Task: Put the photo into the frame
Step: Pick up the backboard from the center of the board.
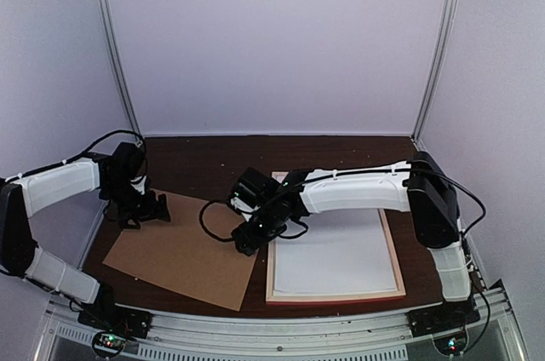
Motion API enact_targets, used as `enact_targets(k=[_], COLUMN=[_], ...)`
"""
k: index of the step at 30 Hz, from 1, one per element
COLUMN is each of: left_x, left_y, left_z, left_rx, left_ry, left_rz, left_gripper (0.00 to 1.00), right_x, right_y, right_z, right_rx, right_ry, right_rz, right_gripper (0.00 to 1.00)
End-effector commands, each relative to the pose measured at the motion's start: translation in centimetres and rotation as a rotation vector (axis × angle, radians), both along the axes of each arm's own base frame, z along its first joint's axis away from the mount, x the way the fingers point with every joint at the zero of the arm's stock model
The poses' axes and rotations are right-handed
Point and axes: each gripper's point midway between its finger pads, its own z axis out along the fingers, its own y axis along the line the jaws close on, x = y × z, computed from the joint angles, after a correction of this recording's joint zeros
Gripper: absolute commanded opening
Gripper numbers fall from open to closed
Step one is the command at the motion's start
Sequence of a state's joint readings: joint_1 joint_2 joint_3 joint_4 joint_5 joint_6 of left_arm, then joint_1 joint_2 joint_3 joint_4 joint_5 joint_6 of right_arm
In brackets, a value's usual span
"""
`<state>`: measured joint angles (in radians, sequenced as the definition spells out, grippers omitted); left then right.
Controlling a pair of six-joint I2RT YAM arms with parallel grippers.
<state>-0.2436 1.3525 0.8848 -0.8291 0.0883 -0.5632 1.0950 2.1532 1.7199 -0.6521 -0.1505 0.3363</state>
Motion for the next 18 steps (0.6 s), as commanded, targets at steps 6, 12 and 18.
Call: enact_targets(k=[6, 12, 18], left_x=[4.2, 6.6, 8.3], left_y=[3.1, 6.9, 8.8], left_z=[1.6, 1.8, 0.3], left_rx=[-0.103, -0.113, -0.181], left_ry=[-0.073, -0.094, -0.052], left_rz=[0.113, 0.209, 0.258], left_gripper=[0.98, 0.98, 0.98], right_x=[0.9, 2.9, 4.8], right_y=[-0.7, -4.8, -7.9], right_z=[-1.9, -2.7, -3.1], right_rx=[-0.024, -0.105, -0.163], right_ry=[0.075, 0.087, 0.084], right_rz=[-0.112, -0.262, -0.359], right_gripper=[0.78, 0.77, 0.77])
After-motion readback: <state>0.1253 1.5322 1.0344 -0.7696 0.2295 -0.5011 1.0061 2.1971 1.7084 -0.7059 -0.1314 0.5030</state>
